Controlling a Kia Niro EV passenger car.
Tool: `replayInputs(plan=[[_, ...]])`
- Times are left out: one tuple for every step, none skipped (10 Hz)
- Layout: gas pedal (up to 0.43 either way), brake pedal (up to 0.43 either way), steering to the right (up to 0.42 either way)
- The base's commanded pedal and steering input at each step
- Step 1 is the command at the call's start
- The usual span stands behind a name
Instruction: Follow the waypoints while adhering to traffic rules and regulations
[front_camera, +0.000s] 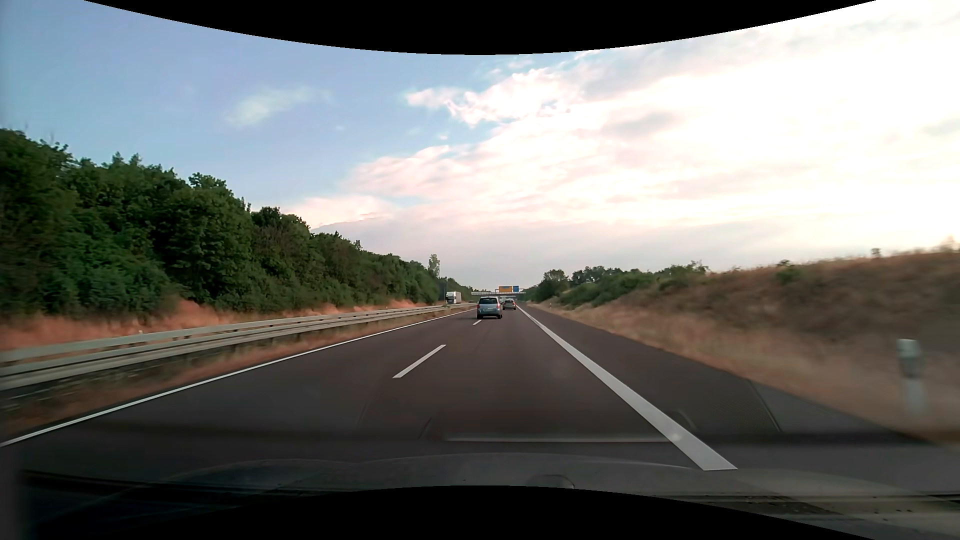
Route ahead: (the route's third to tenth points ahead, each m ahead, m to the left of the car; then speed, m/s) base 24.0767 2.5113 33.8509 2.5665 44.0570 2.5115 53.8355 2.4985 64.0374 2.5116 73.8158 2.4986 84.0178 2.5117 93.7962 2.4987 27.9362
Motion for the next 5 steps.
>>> replayInputs(plan=[[0.169, 0.0, -0.004], [0.169, 0.0, -0.004], [0.169, 0.0, -0.004], [0.169, 0.0, -0.003], [0.169, 0.0, -0.004]])
